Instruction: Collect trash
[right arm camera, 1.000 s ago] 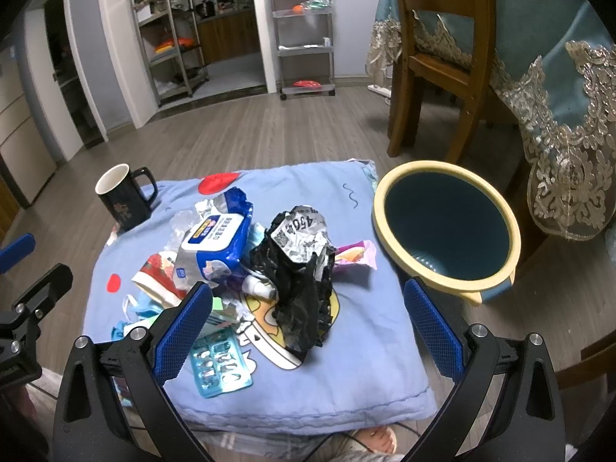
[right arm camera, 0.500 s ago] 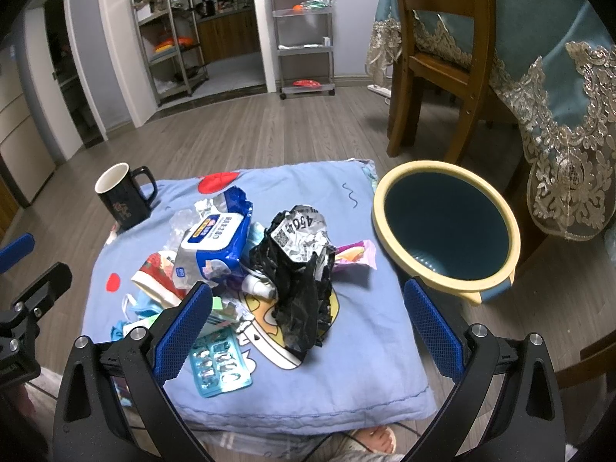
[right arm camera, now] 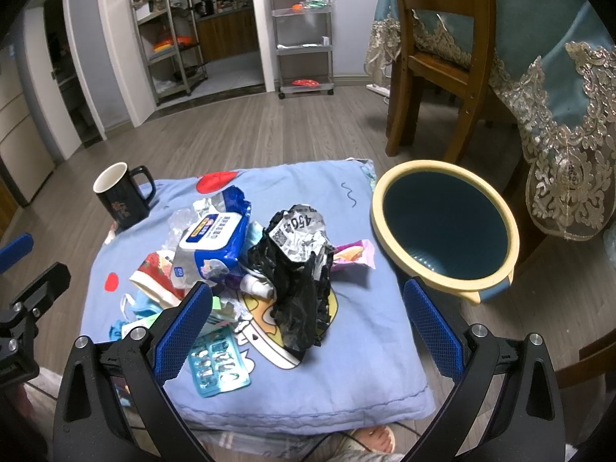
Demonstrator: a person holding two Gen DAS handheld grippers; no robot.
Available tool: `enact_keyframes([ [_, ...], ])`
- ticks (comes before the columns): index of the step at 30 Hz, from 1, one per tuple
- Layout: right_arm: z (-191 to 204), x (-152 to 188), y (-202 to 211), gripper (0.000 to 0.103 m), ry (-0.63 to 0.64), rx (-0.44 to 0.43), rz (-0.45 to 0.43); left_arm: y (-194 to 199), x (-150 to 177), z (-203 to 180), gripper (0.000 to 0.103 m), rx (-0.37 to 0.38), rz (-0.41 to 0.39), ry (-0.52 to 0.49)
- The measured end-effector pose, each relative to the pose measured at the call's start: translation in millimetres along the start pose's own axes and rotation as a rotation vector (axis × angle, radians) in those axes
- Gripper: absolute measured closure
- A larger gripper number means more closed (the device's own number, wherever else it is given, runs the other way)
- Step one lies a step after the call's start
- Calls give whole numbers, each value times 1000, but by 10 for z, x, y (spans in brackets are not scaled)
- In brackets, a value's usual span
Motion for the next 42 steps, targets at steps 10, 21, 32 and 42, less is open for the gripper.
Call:
enact_keyframes([
  [10, -15, -4, -3, 4, -1, 0, 1, -13, 15, 4, 6, 0, 2, 1],
  [21, -38, 49, -34, 4, -12, 6, 15, -14, 11, 2, 6, -1, 2, 1],
  [32, -96, 99, -122, 4, -41, 27, 62, -100, 74, -51, 6, 36, 36, -1],
  [42, -483, 0, -540, 4, -209, -39, 158, -460, 252, 100, 6, 39, 153, 7],
])
Point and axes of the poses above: each gripper's, at about its wrist camera, not at the fingertips, and y roughly against the way its jaws point, z to its left, x to its underside, the point moved 8 cm from there along -y, roughly the way its jaws point, and after that the axes turned 9 degrees about y, right-handed, at the moved point
